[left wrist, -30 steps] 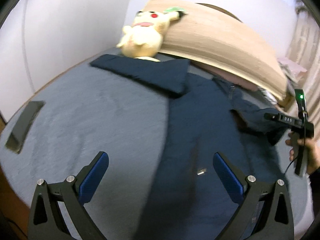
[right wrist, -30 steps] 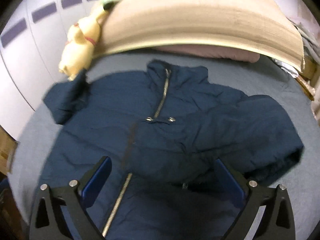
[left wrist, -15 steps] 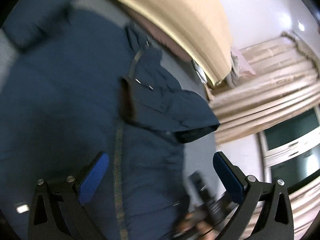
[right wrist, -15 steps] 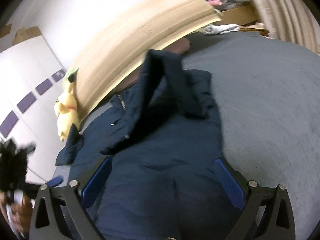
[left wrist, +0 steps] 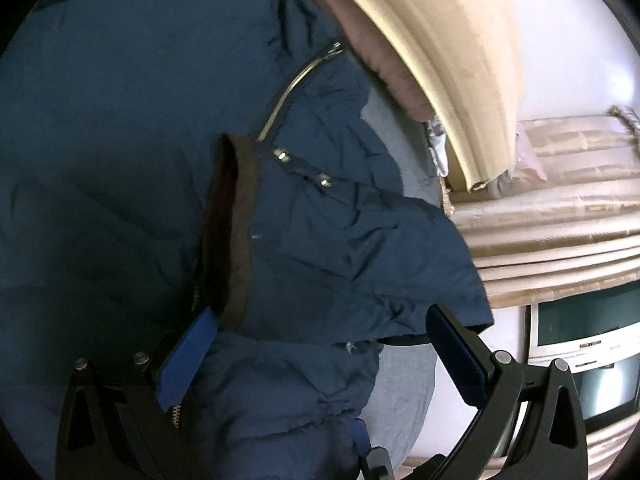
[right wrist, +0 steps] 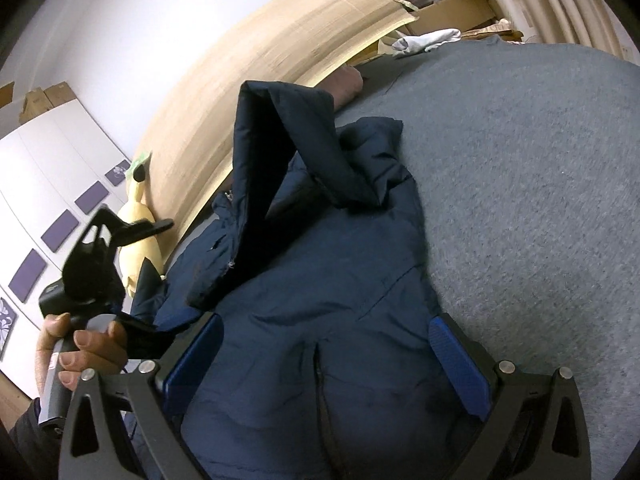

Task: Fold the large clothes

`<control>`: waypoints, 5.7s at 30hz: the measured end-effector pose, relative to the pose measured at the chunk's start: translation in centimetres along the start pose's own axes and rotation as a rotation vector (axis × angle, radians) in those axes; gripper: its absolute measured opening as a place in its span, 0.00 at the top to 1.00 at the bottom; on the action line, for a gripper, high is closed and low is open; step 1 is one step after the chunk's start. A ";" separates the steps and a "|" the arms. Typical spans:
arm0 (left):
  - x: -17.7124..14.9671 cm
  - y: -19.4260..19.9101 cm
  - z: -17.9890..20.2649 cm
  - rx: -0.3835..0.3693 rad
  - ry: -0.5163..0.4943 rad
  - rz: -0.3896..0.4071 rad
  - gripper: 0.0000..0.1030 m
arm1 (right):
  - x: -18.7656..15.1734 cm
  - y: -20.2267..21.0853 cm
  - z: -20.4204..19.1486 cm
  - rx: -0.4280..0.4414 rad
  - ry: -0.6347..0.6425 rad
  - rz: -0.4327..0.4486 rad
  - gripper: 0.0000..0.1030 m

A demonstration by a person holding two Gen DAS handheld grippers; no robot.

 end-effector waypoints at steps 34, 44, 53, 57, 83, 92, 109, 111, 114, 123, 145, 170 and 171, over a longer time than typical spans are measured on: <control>8.3 13.1 -3.8 0.410 -0.418 0.418 0.86 | 0.3 -0.4 0.2 -0.034 -0.013 -0.072 0.00; 8.6 13.0 -3.4 0.381 -0.438 0.425 0.86 | 10.3 -4.0 3.2 0.132 -0.325 -0.123 0.00; 8.1 13.6 -3.6 0.379 -0.469 0.447 0.86 | 9.1 -10.2 5.7 0.132 -0.516 -0.246 0.07; 8.1 13.1 -4.9 0.400 -0.456 0.439 0.86 | 9.0 -10.3 5.6 0.116 -0.503 -0.264 0.54; 8.7 10.6 -9.8 0.435 -0.401 0.402 0.83 | 15.3 -10.1 7.0 -0.122 -0.091 -0.223 0.25; 8.5 10.5 -10.0 0.432 -0.412 0.423 0.82 | 13.7 -15.3 8.0 -0.152 -0.062 -0.310 0.71; 6.9 14.3 -5.6 0.575 -0.510 0.574 0.62 | 15.6 -8.4 -2.2 -0.257 0.331 -0.114 0.35; 6.5 15.8 -3.6 0.581 -0.538 0.649 0.33 | 14.2 -8.7 -4.2 -0.235 0.393 -0.125 0.34; 6.1 16.3 -1.3 0.615 -0.633 0.730 0.30 | 11.6 -10.8 -6.3 -0.219 0.471 -0.163 0.34; 8.6 9.8 -6.8 0.908 -0.647 0.552 0.29 | 5.3 -15.2 -5.9 -0.300 0.600 -0.322 0.34; 5.8 16.3 -7.5 0.646 -0.539 0.542 0.29 | 9.4 -17.2 -7.9 -0.245 0.401 -0.330 0.20; -16.0 30.2 -7.2 0.550 -0.620 0.688 0.28 | -4.1 14.6 -18.3 -0.073 0.399 0.102 0.08; -16.6 30.5 -7.3 0.547 -0.624 0.690 0.28 | -4.7 15.3 -18.4 -0.076 0.404 0.105 0.08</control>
Point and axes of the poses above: each gripper's, at about its wrist camera, not at the fingertips, and y roughly against the way its jaws point, z to its right, x to its top, the point moved 8 cm from there along -y, roughly the way its jaws point, and after that the axes turned 9 degrees about y, right-handed, at the moved point
